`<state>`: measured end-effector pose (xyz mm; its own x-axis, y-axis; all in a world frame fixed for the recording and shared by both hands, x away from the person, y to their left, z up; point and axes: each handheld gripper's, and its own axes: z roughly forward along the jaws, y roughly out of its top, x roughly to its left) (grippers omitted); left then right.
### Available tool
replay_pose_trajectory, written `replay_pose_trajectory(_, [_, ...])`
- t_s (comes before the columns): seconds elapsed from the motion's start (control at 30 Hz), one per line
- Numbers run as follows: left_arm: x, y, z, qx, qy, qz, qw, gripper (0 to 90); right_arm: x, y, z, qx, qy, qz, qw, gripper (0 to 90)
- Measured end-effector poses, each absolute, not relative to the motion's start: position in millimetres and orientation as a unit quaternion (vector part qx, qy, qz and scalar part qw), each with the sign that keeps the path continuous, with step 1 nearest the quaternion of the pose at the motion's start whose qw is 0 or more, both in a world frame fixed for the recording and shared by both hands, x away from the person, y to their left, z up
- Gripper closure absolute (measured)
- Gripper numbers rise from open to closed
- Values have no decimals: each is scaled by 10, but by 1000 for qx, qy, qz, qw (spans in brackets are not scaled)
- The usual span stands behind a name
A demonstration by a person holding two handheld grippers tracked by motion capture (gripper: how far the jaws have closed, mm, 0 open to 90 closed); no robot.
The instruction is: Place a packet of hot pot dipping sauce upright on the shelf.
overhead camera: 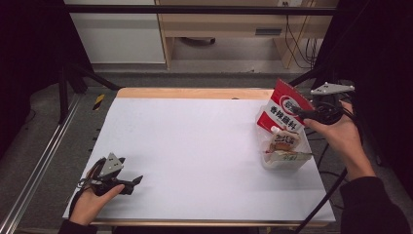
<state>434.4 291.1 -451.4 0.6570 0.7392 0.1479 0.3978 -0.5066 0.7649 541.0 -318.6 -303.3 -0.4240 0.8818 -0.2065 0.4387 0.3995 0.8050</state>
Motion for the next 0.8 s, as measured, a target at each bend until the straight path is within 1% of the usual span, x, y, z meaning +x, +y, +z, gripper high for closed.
replay_pose_trajectory(0.2, [4347, 2909, -4523, 838, 339, 234, 358, 85, 5325, -3109, -2906, 420, 766, 349, 340, 274])
replay_pose_trajectory(0.37, [4343, 2908, -4520, 838, 338, 236, 357, 85, 5231, -3025, -2778, 407, 763, 357, 352, 237])
replay_pose_trajectory(0.6, [4342, 2911, -4520, 839, 337, 236, 356, 85, 5090, -2780, -2702, 381, 778, 361, 346, 206])
replay_pose_trajectory(0.8, [4340, 2909, -4518, 839, 337, 236, 356, 85, 4956, -2467, -2699, 364, 789, 366, 333, 168])
